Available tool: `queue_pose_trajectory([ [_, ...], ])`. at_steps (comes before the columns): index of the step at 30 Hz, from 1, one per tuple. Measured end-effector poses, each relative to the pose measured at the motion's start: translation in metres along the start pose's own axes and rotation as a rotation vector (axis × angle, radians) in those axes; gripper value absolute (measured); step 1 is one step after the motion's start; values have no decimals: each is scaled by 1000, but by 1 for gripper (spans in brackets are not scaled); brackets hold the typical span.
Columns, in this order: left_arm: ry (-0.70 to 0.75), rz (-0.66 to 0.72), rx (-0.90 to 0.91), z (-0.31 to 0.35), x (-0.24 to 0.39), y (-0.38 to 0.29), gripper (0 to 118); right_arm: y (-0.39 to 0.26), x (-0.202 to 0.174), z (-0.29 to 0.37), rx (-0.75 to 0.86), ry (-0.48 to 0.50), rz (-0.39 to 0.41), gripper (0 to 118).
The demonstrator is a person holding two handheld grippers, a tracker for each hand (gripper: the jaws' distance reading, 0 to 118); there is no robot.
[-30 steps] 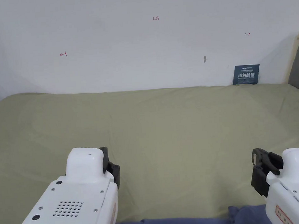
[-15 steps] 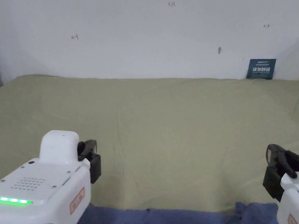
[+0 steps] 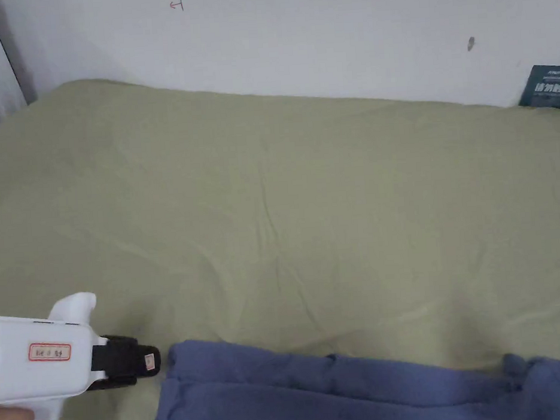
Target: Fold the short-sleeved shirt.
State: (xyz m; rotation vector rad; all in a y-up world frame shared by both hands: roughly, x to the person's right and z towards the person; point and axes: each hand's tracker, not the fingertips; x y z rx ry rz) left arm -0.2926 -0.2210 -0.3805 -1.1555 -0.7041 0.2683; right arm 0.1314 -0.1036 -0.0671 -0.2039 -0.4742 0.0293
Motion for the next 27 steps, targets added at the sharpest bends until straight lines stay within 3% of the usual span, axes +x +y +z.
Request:
queue_pose_trajectory([
  [1, -9, -4, -24, -5, -3, 1, 1, -1, -1, -2, -6, -5, 6, 2],
  [2, -24, -12, -43, -8, -4, 0, 9, -1, -2, -3, -8, -7, 5, 2],
  [5, -98, 23, -110, -24, -15, 4, 108, -3, -4, -7, -28, -7, -1, 2],
  [6, -144, 41, -159, -30, -20, 3, 118, -4, -5, -8, -32, -7, 1, 2],
  [11, -215, 101, -192, -56, -37, -1, 116, -8, -5, -11, -65, 3, -9, 2],
  [17, -448, 220, -155, -71, -48, 2, 116, -13, -5, -17, -87, -3, -8, 2],
  [23, -536, 280, -172, -94, -44, -1, 115, -15, -6, -18, -99, 3, -9, 2],
  [25, -556, 289, -181, -103, -39, -3, 100, -16, -6, -19, -107, 7, -13, 2],
  [26, -548, 293, -183, -107, -36, -4, 83, -16, -5, -19, -109, 10, -18, 2],
  [27, -514, 289, -183, -110, -33, -5, 56, -16, -5, -18, -110, 11, -25, 2],
])
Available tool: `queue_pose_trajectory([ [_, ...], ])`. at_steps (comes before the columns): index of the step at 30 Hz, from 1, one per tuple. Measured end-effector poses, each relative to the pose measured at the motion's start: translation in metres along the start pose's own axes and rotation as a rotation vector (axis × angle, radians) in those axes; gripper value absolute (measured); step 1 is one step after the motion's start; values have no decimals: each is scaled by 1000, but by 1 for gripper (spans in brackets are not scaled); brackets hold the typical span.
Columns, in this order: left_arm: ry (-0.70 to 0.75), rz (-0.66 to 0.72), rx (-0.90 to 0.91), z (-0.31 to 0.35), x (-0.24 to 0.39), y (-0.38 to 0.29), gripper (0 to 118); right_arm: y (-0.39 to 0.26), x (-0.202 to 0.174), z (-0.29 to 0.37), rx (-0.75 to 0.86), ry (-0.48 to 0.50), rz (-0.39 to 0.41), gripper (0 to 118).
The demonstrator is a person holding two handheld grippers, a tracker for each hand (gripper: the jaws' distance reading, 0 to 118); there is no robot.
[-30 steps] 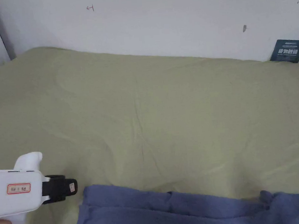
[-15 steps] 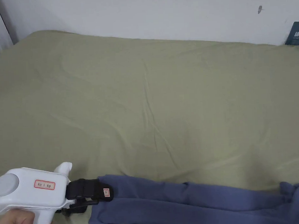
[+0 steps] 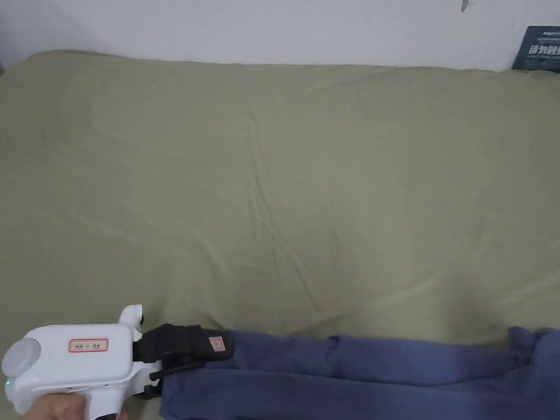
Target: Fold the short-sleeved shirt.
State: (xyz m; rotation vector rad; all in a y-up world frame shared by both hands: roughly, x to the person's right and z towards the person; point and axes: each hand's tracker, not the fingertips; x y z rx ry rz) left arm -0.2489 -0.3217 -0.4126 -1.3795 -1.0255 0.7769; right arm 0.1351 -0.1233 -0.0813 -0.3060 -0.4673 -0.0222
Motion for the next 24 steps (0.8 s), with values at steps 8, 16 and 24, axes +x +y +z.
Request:
queue_pose_trajectory([
  [8, 147, -15, 67, 6, 3, -3, 8, 4, 11, 8, 12, 2, -10, 2],
  [16, 193, 3, 185, 68, 16, -12, 8, 11, 27, 14, 51, -8, -27, 2],
  [24, 346, -37, 309, 130, 40, -20, 8, 8, 36, 16, 55, 8, -57, 2],
])
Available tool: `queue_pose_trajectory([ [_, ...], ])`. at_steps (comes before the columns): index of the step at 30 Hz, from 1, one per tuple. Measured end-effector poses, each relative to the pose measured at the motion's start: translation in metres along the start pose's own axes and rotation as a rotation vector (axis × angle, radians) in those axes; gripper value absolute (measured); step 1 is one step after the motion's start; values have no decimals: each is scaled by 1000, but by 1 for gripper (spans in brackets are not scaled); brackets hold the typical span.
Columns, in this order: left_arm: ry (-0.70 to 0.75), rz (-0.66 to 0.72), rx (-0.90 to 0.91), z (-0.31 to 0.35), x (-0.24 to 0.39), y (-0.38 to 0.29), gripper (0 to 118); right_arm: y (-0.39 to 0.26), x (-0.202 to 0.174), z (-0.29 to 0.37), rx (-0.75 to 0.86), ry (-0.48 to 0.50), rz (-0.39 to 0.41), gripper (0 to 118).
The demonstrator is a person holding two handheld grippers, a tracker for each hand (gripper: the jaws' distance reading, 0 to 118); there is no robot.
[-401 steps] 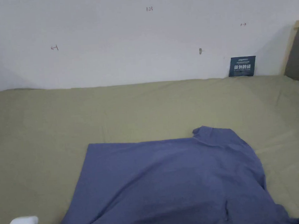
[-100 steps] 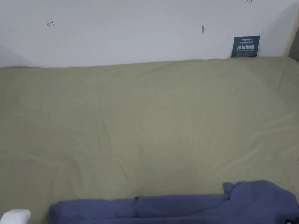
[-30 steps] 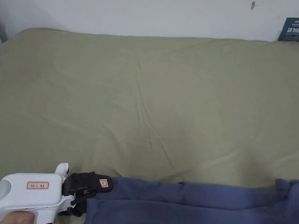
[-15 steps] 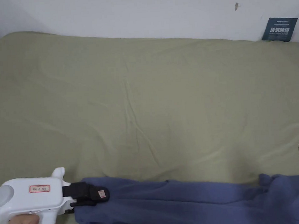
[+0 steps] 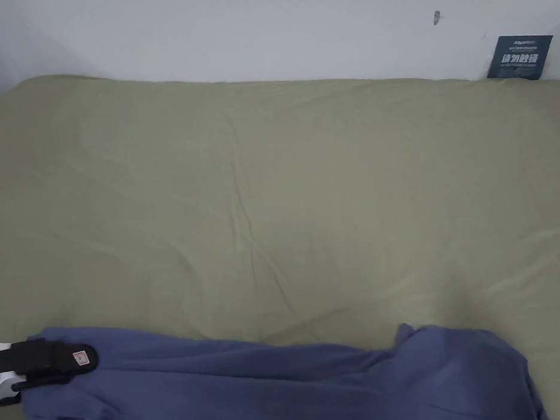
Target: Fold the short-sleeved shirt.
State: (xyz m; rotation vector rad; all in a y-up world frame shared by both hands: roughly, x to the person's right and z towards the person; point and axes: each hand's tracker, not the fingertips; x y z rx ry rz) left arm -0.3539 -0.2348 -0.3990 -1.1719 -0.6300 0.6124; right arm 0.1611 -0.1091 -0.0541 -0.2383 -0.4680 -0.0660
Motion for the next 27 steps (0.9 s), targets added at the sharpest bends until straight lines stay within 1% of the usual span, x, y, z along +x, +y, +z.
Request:
queue_pose_trajectory([
  [1, 24, -13, -8, -1, 9, -2, 8, 0, 0, 0, -1, 3, -3, 2],
  [3, 77, -97, -34, -2, 31, -6, 8, -2, 1, 1, -3, 8, -12, 2],
  [7, 201, -244, -35, -2, 97, -18, 8, -4, 2, 6, -2, 15, -14, 2],
  [9, 233, -252, -28, -7, 130, -27, 8, -6, 5, 8, -5, 22, -25, 2],
  [11, 240, -336, -53, -15, 159, -38, 8, -8, 8, 10, -8, 28, -38, 2],
  [14, 257, -369, -112, -42, 198, -55, 8, -11, 12, 12, -13, 29, -45, 2],
  [16, 301, -406, -160, -66, 216, -69, 8, -13, 17, 14, -18, 27, -53, 2],
  [18, 347, -451, -186, -95, 233, -84, 8, -15, 22, 16, -23, 28, -64, 2],
  [21, 367, -520, -235, -143, 249, -108, 8, -18, 28, 20, -27, 19, -70, 2],
  [22, 379, -552, -247, -161, 254, -116, 12, -19, 30, 20, -31, 13, -73, 2],
  [23, 363, -569, -249, -177, 255, -122, 31, -19, 33, 21, -35, 10, -77, 2],
  [24, 330, -591, -256, -193, 257, -129, 85, -20, 35, 21, -38, 6, -82, 2],
  [25, 306, -591, -294, -208, 256, -135, 117, -21, 37, 22, -41, 0, -85, 2],
  [26, 280, -585, -316, -213, 257, -138, 118, -20, 38, 22, -44, -6, -85, 2],
  [27, 235, -542, -319, -219, 262, -141, 112, -20, 40, 23, -49, -12, -84, 2],
])
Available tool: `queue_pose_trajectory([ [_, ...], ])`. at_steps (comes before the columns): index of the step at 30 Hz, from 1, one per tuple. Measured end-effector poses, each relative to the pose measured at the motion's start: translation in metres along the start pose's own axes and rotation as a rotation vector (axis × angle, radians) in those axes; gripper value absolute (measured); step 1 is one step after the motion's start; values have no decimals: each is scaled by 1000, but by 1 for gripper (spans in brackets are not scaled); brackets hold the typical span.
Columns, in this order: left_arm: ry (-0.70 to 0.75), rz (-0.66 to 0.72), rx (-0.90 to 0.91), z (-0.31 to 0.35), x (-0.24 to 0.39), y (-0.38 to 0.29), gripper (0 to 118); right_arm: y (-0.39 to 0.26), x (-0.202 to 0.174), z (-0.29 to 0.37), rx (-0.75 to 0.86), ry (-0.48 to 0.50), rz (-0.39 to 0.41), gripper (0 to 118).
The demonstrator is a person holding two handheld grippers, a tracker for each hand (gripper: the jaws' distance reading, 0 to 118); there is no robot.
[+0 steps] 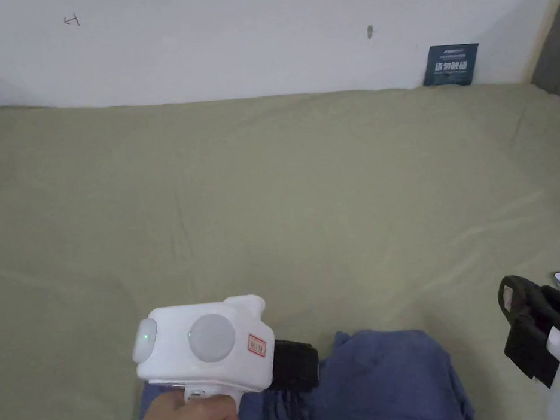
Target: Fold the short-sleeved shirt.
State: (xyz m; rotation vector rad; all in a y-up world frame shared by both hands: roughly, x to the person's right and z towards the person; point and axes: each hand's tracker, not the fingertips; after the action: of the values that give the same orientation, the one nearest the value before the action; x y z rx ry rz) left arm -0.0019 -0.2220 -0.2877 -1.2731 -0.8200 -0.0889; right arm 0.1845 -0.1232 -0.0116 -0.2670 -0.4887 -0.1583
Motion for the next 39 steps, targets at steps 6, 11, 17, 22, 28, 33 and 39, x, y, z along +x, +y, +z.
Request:
queue_pose_trajectory([
  [6, -155, 119, 86, 37, -29, 1, 64, -1, 8, 0, 2, -14, -10, 2],
  [11, -217, 225, 147, 58, -86, -10, 0, -7, 7, -9, -16, -5, -35, 2],
  [17, -278, 192, 37, -8, -86, -24, 0, -12, 0, -16, -40, 8, -46, 2],
  [22, -302, 209, -26, -72, -51, -34, 0, -13, -5, -17, -64, 15, -29, 2],
  [28, -288, 96, 54, 14, -61, -25, 0, -11, -9, -19, -68, 25, -9, 2],
  [33, -219, 148, 202, 103, -131, -39, 0, -13, -20, -23, -64, 47, -10, 2],
  [39, -164, 284, 169, 113, -207, -63, 0, -11, -42, -26, -67, 77, 17, 2],
])
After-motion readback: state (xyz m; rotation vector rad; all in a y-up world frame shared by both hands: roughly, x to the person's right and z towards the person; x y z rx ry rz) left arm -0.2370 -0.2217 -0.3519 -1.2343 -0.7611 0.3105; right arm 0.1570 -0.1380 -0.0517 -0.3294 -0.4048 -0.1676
